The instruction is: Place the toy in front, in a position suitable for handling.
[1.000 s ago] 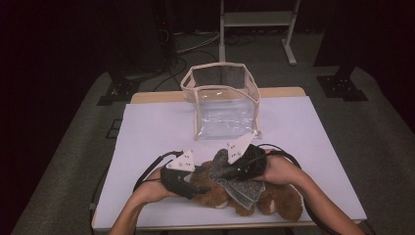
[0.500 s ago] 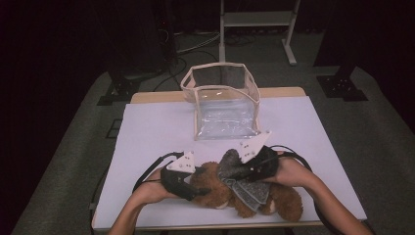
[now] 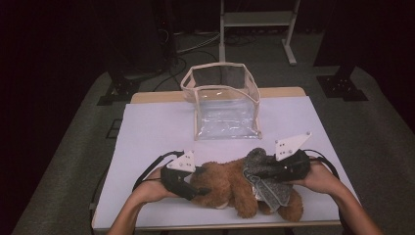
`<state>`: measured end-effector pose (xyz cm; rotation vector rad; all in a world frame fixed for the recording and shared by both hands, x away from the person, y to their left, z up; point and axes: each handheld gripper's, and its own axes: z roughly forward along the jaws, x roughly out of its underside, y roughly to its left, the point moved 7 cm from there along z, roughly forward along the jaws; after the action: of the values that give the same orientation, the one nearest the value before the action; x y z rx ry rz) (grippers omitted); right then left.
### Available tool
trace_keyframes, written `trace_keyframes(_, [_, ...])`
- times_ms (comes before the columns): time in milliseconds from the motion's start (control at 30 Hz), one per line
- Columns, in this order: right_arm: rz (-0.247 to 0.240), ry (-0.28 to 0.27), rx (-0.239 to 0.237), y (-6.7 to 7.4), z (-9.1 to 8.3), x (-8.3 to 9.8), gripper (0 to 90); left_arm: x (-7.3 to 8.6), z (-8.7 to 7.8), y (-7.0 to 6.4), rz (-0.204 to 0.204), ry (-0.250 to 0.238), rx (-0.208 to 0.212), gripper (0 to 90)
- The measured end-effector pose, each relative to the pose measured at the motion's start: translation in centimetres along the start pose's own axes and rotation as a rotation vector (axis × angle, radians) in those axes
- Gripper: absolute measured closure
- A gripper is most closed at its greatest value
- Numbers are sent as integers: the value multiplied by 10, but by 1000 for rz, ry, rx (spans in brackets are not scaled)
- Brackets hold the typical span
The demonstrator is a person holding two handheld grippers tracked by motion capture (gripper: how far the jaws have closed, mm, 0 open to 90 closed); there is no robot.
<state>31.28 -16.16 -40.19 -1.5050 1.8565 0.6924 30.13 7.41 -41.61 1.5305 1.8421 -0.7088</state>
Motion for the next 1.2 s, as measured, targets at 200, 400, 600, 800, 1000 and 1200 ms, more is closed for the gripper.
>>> trace_keyframes(200, [-15, 1, -2, 7, 6, 2, 753, -21, -5, 10, 8, -14, -2, 339])
trace_keyframes(400, [-33, 3, -1, 12, 2, 2, 751, -19, 17, 8, -14, 28, 54, 343])
trace_keyframes(600, [-1, -39, 54, -6, -11, -6, 748, -12, 14, 1, -6, 39, 63, 359])
trace_keyframes(800, [9, -24, 26, 2, 3, 0, 750, -21, 14, 1, 13, 41, 61, 328])
trace_keyframes(1000, [-1, -31, 5, 11, 6, 4, 751, -33, 32, 0, 40, 72, 85, 318])
trace_keyframes(1200, [6, -46, 3, 12, 6, 7, 752, -34, 50, 6, 26, 110, 103, 300])
